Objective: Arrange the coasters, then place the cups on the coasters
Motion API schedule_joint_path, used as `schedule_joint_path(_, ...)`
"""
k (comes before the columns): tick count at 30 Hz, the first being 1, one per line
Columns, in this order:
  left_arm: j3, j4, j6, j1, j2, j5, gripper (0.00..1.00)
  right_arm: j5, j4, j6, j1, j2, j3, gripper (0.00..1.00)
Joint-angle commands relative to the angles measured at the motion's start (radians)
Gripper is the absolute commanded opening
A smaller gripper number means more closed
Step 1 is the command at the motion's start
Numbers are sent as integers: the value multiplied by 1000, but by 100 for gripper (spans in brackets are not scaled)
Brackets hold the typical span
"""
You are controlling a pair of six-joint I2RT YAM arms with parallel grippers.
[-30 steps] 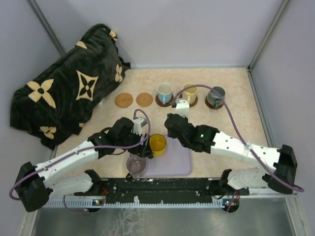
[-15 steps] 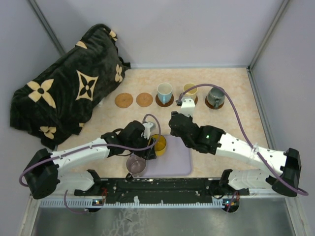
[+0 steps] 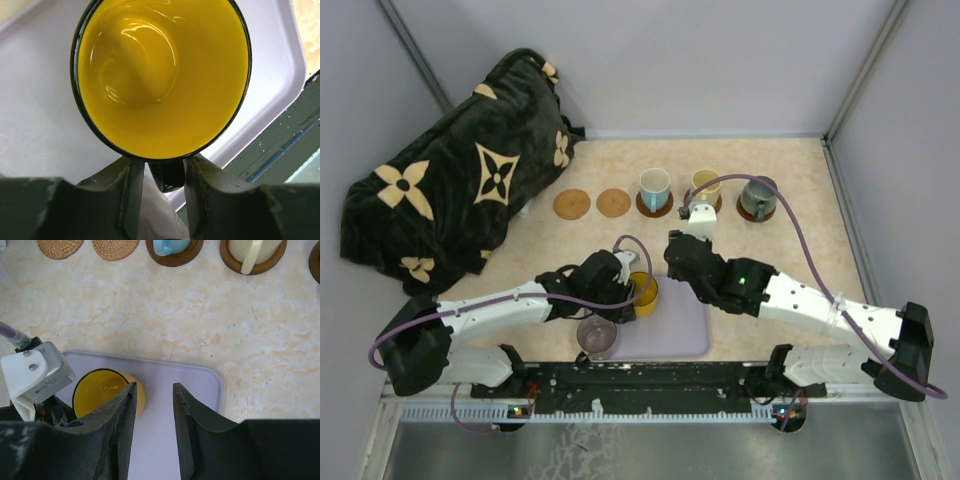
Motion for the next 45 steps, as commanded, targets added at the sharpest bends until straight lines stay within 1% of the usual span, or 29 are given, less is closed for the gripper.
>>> schedule_joint_path(1, -12, 46, -21, -17, 27, -45, 34, 8, 34, 21, 8, -26, 2, 36)
schedule_joint_path(2, -10, 48, -27, -20, 34, -52, 27, 6, 34, 23, 8, -25, 1, 36)
schedule_joint_path(3, -7, 49, -31, -23, 38, -59, 17, 7, 33, 23, 8, -26, 0, 36)
schedule_joint_path(4, -3, 48, -34, -27, 42, -65, 9, 8, 33, 24, 8, -27, -2, 37)
schedule_joint_path(5, 3, 48, -35, -32, 45, -71, 3, 10, 32, 25, 8, -28, -4, 37)
schedule_joint_path(6, 9, 44, -38, -37, 45, -80, 0, 12, 30, 25, 8, -31, -6, 37)
schedule_joint_path(11, 59, 8, -33, -66, 20, -134, 0, 22, 28, 33, 8, -42, -20, 37)
schedule_joint_path(16, 115, -34, -41, -75, -44, -210, 0, 56, 3, 68, 9, -58, -46, 37)
schedule_joint_path(21, 200, -95, -35, -75, -98, -349, 0, 79, -5, 96, 9, -104, -80, 37)
schedule_joint_path(25, 221, -62, -20, -75, -109, -490, 0, 89, -7, 108, 9, -127, -105, 36)
schedule_joint_path(28, 225, -15, -15, -72, -90, -603, 0, 93, -14, 120, 8, -132, -117, 36)
schedule_joint_path(32, 276, -19, -24, -29, -13, -748, 0, 98, -24, 133, 9, -141, -130, 36)
schedule_joint_path(35, 321, -16, -10, 49, 52, -747, 0, 103, -37, 138, 8, -153, -138, 35)
schedule_joint_path(40, 341, 92, 50, 209, 131, -647, 0, 121, -56, 140, 8, -184, -146, 34)
schedule_joint_path(43, 387, 99, 60, 302, 191, -593, 0, 141, -74, 143, 8, -200, -138, 33)
schedule_joint_path(45, 420, 112, 80, 340, 229, -567, 0, 166, -82, 143, 9, -216, -130, 32)
